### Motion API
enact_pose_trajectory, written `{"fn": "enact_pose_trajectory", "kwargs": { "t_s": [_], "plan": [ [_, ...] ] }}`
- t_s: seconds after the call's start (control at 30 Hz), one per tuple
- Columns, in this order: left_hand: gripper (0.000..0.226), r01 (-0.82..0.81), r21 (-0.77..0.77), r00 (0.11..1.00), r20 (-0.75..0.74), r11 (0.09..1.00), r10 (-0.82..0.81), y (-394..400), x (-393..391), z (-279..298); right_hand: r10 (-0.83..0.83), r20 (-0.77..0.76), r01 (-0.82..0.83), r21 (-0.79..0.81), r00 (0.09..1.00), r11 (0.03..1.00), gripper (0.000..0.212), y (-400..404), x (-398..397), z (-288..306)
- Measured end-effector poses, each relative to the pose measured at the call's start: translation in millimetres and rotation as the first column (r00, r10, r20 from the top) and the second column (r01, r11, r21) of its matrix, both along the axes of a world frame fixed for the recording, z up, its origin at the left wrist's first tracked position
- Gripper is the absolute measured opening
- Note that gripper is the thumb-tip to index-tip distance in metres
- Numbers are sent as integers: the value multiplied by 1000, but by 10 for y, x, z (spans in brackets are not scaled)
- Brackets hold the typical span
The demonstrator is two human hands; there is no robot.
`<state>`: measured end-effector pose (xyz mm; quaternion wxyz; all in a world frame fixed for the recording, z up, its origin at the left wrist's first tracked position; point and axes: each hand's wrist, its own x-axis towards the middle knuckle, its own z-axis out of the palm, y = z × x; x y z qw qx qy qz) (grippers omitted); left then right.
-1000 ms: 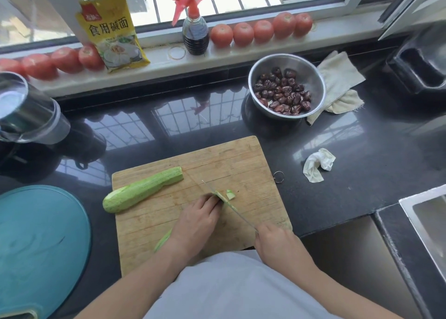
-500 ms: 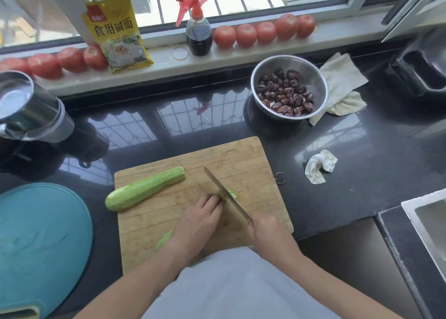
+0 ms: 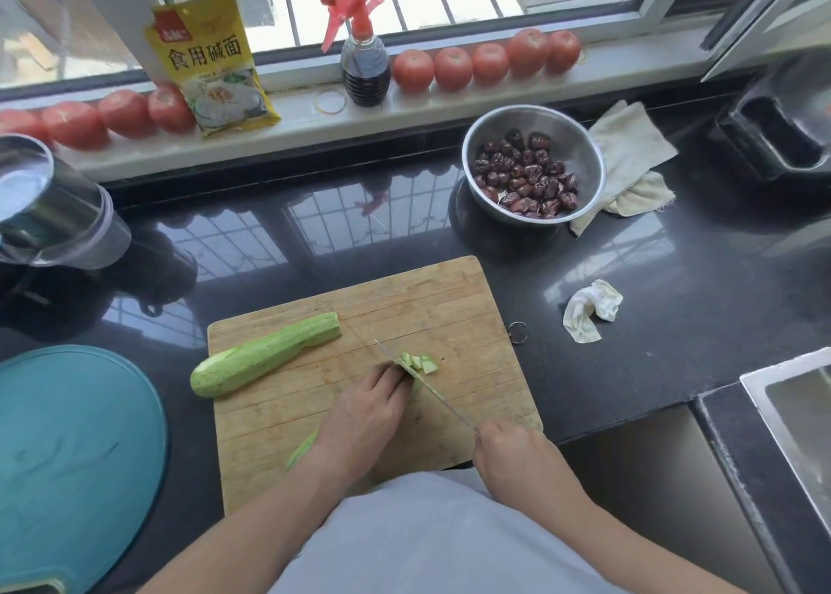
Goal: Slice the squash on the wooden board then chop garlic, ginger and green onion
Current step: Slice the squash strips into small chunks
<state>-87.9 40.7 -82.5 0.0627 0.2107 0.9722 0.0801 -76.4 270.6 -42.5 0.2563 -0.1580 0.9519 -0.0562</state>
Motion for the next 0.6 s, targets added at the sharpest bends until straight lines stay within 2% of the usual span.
{"fn": "enact_pose_trajectory", "kwargs": {
  "t_s": [0.2, 0.3, 0.4, 0.6],
  "plan": [
    [47, -11, 14, 1000, 28, 1000, 11, 5, -11, 45, -5, 44, 4, 25, 999, 1000, 16, -234, -175, -129],
    [43, -15, 25, 999, 29, 1000, 15, 2, 1, 62, -89, 52, 93, -77, 995, 993, 18, -318, -278, -106],
    [50, -9, 33, 1000, 25, 999, 9, -10, 42, 63, -149, 78, 160, -170, 986, 972, 23, -208, -203, -3],
    [57, 23, -20, 999, 22, 1000, -23, -6, 36, 9, -73, 73, 80, -95, 995, 992, 20, -26, -26, 122]
  ]
}}
